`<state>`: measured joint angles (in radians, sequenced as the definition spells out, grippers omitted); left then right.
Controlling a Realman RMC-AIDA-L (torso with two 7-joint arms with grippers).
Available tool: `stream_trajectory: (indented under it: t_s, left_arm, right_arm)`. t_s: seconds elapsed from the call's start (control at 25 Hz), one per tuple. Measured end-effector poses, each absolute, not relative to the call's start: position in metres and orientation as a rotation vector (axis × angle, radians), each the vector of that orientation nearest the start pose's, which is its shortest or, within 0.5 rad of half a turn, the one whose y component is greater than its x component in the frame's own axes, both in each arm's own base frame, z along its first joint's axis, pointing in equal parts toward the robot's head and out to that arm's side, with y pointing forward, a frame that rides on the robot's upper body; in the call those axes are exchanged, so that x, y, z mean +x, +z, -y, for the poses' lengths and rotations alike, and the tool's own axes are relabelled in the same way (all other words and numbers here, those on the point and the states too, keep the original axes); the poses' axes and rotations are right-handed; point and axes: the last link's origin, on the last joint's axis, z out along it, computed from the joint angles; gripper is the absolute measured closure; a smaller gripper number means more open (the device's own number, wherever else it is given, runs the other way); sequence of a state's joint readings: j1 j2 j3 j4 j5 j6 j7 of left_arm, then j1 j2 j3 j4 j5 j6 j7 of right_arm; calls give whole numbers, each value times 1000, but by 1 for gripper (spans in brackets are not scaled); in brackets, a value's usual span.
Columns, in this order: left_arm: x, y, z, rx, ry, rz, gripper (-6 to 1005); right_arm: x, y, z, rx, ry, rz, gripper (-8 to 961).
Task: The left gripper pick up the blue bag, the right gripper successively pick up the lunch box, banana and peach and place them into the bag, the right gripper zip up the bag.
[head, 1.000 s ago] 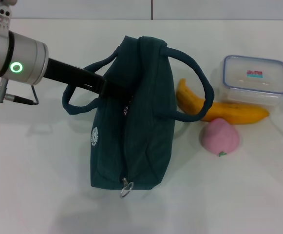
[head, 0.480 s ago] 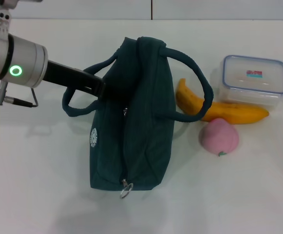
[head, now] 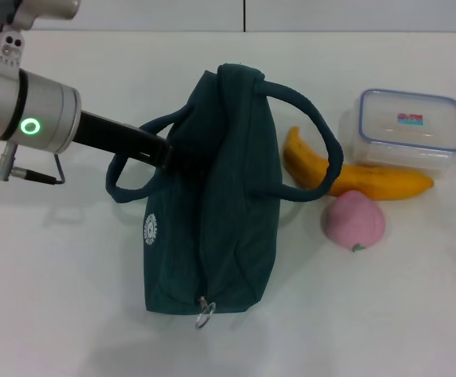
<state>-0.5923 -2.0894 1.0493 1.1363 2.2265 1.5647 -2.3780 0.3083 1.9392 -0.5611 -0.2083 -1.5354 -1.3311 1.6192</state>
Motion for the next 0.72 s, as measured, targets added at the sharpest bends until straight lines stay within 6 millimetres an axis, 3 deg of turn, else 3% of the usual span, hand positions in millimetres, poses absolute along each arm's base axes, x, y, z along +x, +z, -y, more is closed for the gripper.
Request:
stream_trajectory:
  t_s: [0.2, 0.72]
  left_arm:
    - [-190, 8, -355, -2720, -163, 1242, 927]
    - [-192, 5, -351, -2728, -163, 1261, 926]
  right_arm:
    - [374, 30, -287, -1752, 1139, -1537, 467]
    - [369, 29, -295, -1642, 1249, -1586, 106]
